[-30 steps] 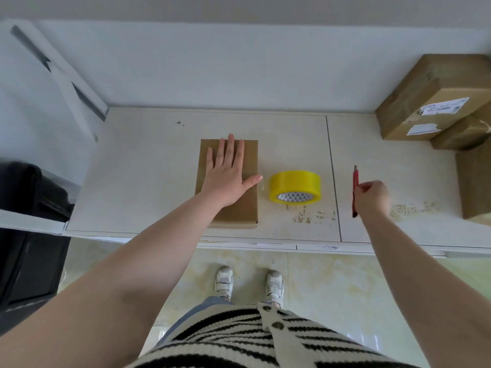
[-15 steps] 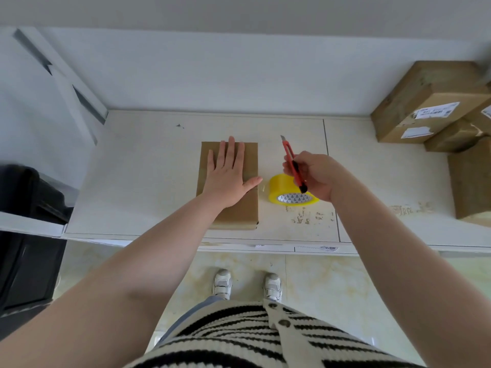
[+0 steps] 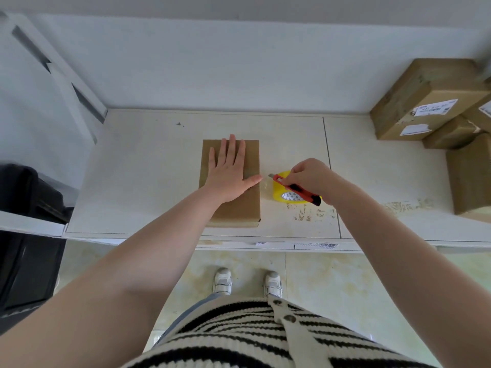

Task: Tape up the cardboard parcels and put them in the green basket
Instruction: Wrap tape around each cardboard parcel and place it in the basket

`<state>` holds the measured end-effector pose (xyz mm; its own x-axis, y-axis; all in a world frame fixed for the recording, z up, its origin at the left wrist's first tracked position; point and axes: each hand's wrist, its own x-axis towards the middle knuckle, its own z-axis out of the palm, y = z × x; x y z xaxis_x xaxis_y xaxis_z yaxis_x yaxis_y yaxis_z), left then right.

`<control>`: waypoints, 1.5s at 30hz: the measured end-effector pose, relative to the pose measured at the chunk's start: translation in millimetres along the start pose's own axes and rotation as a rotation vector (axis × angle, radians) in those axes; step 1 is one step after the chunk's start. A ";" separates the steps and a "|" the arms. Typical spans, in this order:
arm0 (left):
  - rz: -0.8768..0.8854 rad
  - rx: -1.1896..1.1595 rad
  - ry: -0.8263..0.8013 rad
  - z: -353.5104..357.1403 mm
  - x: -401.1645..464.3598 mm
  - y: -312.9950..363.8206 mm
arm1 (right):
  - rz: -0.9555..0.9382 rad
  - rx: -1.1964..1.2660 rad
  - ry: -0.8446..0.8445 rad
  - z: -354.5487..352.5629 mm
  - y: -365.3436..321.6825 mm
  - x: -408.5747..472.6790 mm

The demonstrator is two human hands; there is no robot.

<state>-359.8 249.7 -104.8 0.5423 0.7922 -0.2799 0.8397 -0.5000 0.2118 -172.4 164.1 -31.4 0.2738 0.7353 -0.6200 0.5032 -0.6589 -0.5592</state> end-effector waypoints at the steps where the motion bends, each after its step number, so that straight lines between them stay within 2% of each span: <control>1: -0.001 0.005 -0.001 0.1 0.1 0.3 | -0.006 -0.033 -0.013 0.5 -0.8 -1.3; 8: 0.002 0.002 -0.007 0.0 -0.5 0.3 | -0.023 -0.228 0.011 10.9 -11.5 -4.2; 16: 0.007 -0.012 -0.014 -2.4 -2.0 0.6 | -0.046 -0.346 0.230 28.8 -5.2 6.9; 18: 0.005 -0.015 -0.026 -3.4 -2.0 0.6 | -0.080 -0.188 0.331 33.9 1.0 7.8; 20: 0.000 -0.006 -0.032 -3.3 -1.8 0.4 | -0.120 0.207 0.448 31.4 13.7 9.2; 22: -0.002 -0.002 -0.033 -2.8 -1.9 1.1 | -0.083 0.566 0.556 16.7 34.0 11.3; 24: 0.000 -0.001 -0.035 -2.8 -2.1 1.8 | 0.023 0.658 0.626 0.2 64.1 17.1; 27: 0.003 0.008 -0.035 -2.3 -1.2 1.7 | 0.197 0.574 0.590 -7.0 111.9 26.7; 30: 0.004 0.015 -0.036 -2.1 -0.1 0.9 | 0.268 0.500 0.522 1.0 140.9 36.5; 33: 0.001 0.021 -0.042 -3.1 -1.1 0.4 | 0.252 0.375 0.521 4.7 144.1 41.0; 35: 0.001 0.021 -0.044 -3.9 -1.6 1.4 | 0.234 0.265 0.579 0.6 133.8 41.5; 37: 0.001 0.023 -0.040 -3.9 -1.9 1.7 | 0.062 0.214 0.618 -7.4 107.1 42.0; 39: 0.003 0.020 -0.031 -3.7 -2.3 1.2 | -0.197 0.123 0.504 -12.6 67.1 41.9; 41: 0.006 0.010 -0.018 -3.2 -2.8 1.5 | -0.408 -0.068 0.281 -9.9 30.2 41.2; 43: 0.002 0.012 -0.015 -3.2 -3.1 1.9 | -0.477 -0.304 0.047 -2.0 6.4 44.6; 45: -0.005 0.018 -0.017 -3.6 -2.8 1.5 | -0.404 -0.448 -0.128 2.1 -6.8 50.2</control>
<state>-360.2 248.0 -100.3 0.5383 0.7886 -0.2972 0.8427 -0.5023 0.1935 -163.7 205.1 -59.8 -0.0970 0.8696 -0.4842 0.8495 -0.1812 -0.4955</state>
